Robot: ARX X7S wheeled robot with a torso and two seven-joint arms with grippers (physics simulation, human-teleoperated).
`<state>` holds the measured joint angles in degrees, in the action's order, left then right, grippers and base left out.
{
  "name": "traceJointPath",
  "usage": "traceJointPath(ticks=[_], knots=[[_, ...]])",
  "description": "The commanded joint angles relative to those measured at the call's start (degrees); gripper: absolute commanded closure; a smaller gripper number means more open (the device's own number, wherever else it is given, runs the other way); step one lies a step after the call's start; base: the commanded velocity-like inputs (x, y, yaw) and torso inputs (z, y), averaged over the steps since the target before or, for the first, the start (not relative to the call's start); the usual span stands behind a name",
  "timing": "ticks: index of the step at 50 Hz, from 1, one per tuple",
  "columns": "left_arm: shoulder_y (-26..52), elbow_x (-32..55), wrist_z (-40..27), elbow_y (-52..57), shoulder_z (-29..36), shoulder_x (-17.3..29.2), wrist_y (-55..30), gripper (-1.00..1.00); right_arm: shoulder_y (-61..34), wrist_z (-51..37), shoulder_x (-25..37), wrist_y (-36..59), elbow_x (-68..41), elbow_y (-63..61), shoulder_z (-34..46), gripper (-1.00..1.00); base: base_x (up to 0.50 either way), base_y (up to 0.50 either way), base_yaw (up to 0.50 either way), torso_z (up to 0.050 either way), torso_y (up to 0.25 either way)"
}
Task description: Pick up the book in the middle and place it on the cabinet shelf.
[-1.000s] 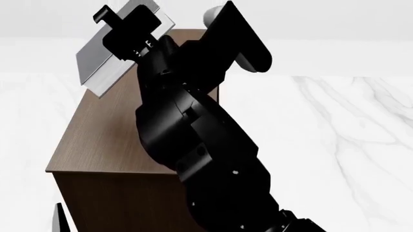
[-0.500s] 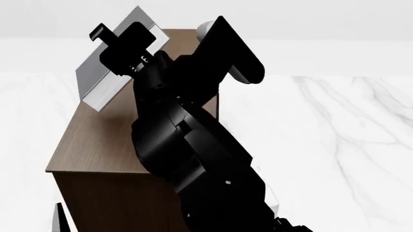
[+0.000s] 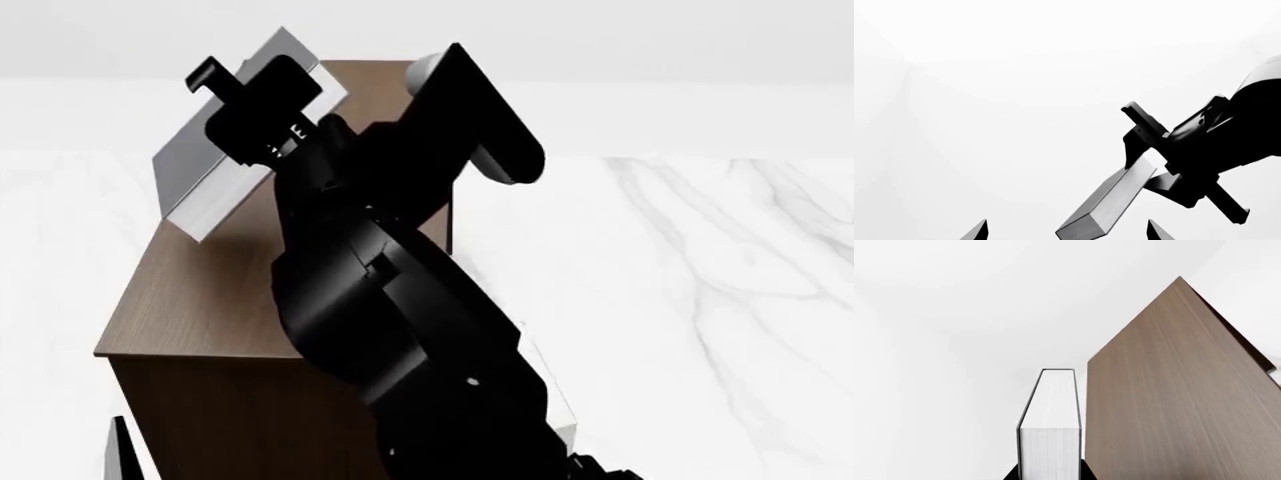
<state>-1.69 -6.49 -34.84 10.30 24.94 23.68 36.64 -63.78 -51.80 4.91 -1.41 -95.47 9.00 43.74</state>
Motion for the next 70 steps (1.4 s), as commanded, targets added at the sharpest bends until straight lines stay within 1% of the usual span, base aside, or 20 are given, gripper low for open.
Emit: traceJointPath(ticks=[1, 8, 22, 32, 43, 44, 51, 61, 70], knots=[[0.19, -0.02, -0.15, -0.62, 0.24, 0.02, 0.42, -1.0, -0.02, 0.18, 0.09, 0.01, 1.57, -0.99, -1.25, 1.0, 0.0, 0.0, 0.0, 0.0, 0.0], [0.82, -0.35, -0.54, -3.41, 0.6, -0.32, 2.52, -1.0, 0.28, -0.45, 0.49, 1.14, 1.61, -1.25, 0.35, 1.0, 0.0, 0.0, 0.0, 0.0, 0.001], [1.89, -1.23, -1.32, -8.38, 1.32, -1.04, 6.18, -1.0, -0.87, -5.49, 3.61, 4.69, 3.12, -3.37, 3.75, 1.0, 0.0, 0.0, 0.0, 0.0, 0.002], [1.72, -1.27, -1.36, -7.67, 1.4, -0.88, 5.69, -1.0, -0.75, -6.86, 4.5, 5.9, 3.3, -3.6, 5.03, 1.0, 0.0, 0.0, 0.0, 0.0, 0.0], [1.2, -1.0, -1.25, -5.78, 1.42, -0.52, 4.25, -1.0, 0.41, -6.37, 5.25, 6.85, 2.47, -2.28, 5.85, 1.0, 0.0, 0.0, 0.0, 0.0, 0.0], [1.13, -1.01, -1.26, -5.61, 1.41, -0.49, 4.15, -1.0, 0.54, -6.54, 5.29, 6.93, 2.4, -1.86, 5.94, -1.0, 0.0, 0.0, 0.0, 0.0, 0.0], [0.97, -0.89, -1.29, -5.09, 1.41, -0.31, 3.8, -1.0, 0.9, -5.49, 5.19, 6.58, 1.75, -0.5, 5.57, -1.0, 0.0, 0.0, 0.0, 0.0, 0.0], [0.11, -0.13, -0.72, -0.05, 1.05, 0.54, -0.15, -1.0, 0.68, -4.15, 5.55, 6.05, 2.38, 1.75, 5.54, -1.0, 0.0, 0.0, 0.0, 0.0, 0.001], [0.25, 0.13, -0.78, 0.29, 1.01, 0.66, -0.59, -1.0, 0.31, -3.89, 5.53, 5.78, 2.71, 2.83, 5.58, -1.0, 0.0, 0.0, 0.0, 0.001, 0.0]])
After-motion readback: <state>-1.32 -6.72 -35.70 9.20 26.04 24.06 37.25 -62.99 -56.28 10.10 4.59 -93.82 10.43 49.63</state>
